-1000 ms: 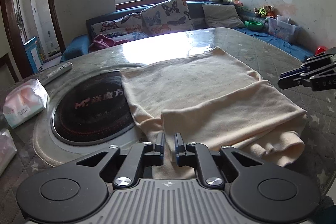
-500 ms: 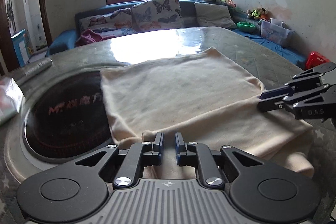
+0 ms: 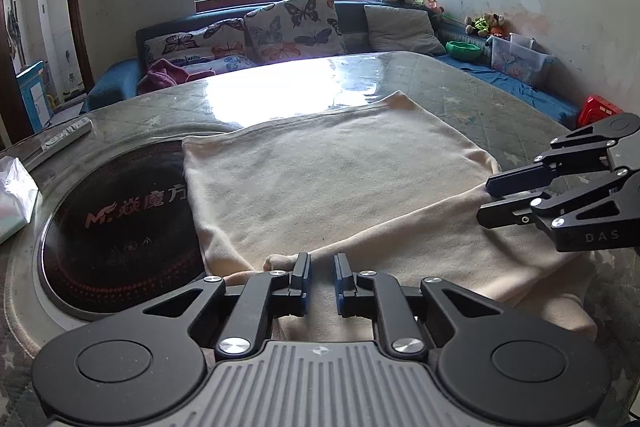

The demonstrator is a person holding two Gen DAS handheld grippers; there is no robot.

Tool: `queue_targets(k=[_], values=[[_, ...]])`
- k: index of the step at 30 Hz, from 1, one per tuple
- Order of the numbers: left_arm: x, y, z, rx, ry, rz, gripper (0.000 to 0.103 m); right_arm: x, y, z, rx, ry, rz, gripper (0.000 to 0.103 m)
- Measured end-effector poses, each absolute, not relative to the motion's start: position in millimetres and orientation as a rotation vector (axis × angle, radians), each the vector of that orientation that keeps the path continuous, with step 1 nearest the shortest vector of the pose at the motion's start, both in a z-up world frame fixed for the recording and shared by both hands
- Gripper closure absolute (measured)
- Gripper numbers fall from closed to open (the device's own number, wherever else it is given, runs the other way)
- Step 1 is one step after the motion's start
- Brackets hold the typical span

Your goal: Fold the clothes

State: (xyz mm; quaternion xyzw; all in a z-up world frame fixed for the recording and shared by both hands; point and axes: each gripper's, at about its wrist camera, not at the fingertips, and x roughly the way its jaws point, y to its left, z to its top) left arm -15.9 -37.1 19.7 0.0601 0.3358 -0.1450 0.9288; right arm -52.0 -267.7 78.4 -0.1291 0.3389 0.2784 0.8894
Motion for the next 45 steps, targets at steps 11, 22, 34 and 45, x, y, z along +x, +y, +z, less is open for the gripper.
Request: queue_targets(k=[11,22,34,45], values=[[-44.5,-53.2,16.8,0.205,0.660,-0.342,0.083,-91.2,-245.5,77.2,-0.340,0.697,0.680,0.072],[-67.6,-55.9,16.4,0.257,0.629,-0.371,0.080,-106.3,-242.9,73.3,-0.353,0.690,0.676,0.072],[-107.9,-41.8,25.7,0.409,0.596,-0.445,0.068,-105.9,-272.7,75.4,-0.236,0.753,0.657,0.073],[-131.6,-47.7,3.7,0.654,0.549,-0.527,0.065,-132.4,-285.2,93.2,-0.412,0.710,0.670,0.064]])
